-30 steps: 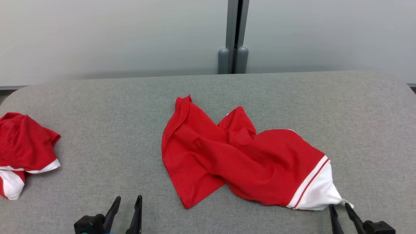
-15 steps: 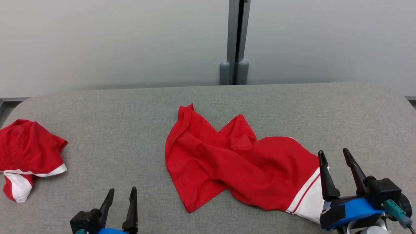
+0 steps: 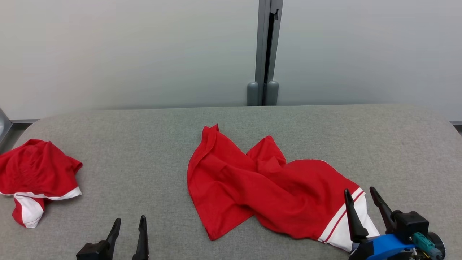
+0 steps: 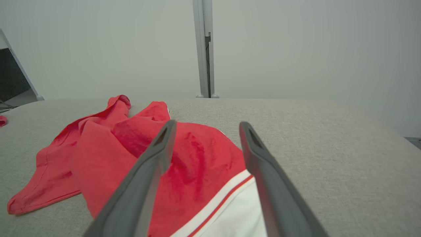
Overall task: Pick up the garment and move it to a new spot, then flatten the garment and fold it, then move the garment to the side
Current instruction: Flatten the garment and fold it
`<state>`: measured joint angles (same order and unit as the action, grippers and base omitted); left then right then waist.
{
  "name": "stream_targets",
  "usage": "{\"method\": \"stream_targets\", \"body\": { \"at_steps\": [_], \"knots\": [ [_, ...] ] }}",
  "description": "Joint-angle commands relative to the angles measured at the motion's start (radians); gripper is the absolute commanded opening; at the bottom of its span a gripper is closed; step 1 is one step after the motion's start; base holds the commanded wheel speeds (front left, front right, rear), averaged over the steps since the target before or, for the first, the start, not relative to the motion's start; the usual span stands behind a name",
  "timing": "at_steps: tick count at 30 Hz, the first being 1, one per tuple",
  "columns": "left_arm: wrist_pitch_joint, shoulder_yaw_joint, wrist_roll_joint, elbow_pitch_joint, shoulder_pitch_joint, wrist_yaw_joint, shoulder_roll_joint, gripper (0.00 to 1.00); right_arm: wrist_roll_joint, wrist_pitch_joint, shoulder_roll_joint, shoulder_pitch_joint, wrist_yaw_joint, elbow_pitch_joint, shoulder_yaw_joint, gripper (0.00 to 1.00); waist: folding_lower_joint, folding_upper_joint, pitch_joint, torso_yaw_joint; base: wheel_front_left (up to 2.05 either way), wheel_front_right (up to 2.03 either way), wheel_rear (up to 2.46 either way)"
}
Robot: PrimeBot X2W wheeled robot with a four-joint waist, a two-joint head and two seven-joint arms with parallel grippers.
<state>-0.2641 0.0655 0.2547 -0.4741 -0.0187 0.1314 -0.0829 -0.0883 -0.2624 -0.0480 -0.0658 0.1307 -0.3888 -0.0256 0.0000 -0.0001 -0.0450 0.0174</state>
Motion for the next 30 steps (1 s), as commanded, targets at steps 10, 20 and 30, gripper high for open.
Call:
{"method": "stream_targets", "body": {
  "at_steps": [10,20,30],
  "knots": [
    [0.0,0.026,-0.004,0.017,0.013,-0.001,0.016,1.0,0.022,-0.004,-0.005,-0.005,0.0,0.001,0.008,1.0,0.0,0.0001,0.02,-0.007,0.0,0.0,0.0],
    [0.0,0.316,0.124,-0.005,0.062,-0.001,-0.005,1.0,0.029,-0.004,-0.005,-0.01,0.0,-0.012,0.021,1.0,0.0,0.0001,0.087,-0.084,0.0,0.0,0.0],
    [0.0,0.339,0.138,-0.092,0.09,-0.001,-0.053,1.0,0.044,-0.004,-0.005,0.006,0.0,0.023,-0.022,1.0,0.0,0.0001,0.153,-0.157,0.0,0.0,0.0]
  ]
}}
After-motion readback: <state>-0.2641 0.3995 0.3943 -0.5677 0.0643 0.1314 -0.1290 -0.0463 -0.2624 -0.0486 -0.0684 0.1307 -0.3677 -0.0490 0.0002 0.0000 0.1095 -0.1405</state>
